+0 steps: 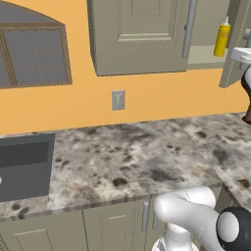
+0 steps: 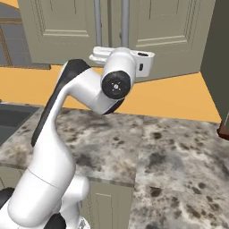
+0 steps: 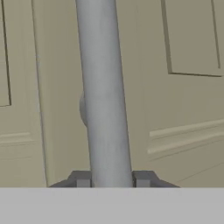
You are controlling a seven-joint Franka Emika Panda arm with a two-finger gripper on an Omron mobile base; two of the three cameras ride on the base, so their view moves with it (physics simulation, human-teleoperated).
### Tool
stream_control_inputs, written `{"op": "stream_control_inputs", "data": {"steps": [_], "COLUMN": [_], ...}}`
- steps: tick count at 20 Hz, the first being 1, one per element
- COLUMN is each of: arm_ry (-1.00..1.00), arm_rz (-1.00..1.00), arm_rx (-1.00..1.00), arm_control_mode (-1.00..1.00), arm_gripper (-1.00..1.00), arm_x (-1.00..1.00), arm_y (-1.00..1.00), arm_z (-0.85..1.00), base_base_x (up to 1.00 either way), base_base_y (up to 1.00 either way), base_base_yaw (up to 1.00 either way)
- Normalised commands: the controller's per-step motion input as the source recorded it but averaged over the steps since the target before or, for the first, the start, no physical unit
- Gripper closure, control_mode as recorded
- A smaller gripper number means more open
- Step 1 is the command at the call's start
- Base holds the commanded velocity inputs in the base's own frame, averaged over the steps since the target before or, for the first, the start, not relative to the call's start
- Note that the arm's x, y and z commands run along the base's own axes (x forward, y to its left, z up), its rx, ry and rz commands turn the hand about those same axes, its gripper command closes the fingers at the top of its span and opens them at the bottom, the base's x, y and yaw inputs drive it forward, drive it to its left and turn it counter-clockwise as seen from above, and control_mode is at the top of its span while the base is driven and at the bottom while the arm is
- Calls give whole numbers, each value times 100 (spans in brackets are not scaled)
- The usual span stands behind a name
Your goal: Move the ketchup and mustard from the cabinet to the dining counter.
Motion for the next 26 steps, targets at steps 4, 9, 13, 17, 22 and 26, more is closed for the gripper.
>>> {"op": "stream_control_inputs", "data": {"steps": [4,9,13,17,22,26], "arm_ry": [-6,-8,0,0,0,1], "arm_rz": [0,0,-3,-13,-18,-25], "arm_rx": [0,-14,-45,-47,-49,-52], "arm_control_mode": [-100,-100,-100,-100,-100,-100], "arm_gripper": [-100,-100,-100,-100,-100,-100], "arm_x": [-89,-66,-27,-16,0,1], "arm_y": [-10,23,83,81,62,36], "arm_z": [0,0,0,0,-2,-14], "base_base_x": [0,0,0,0,0,0], "base_base_y": [0,0,0,0,0,0], "base_base_yaw": [0,0,0,0,0,0]}}
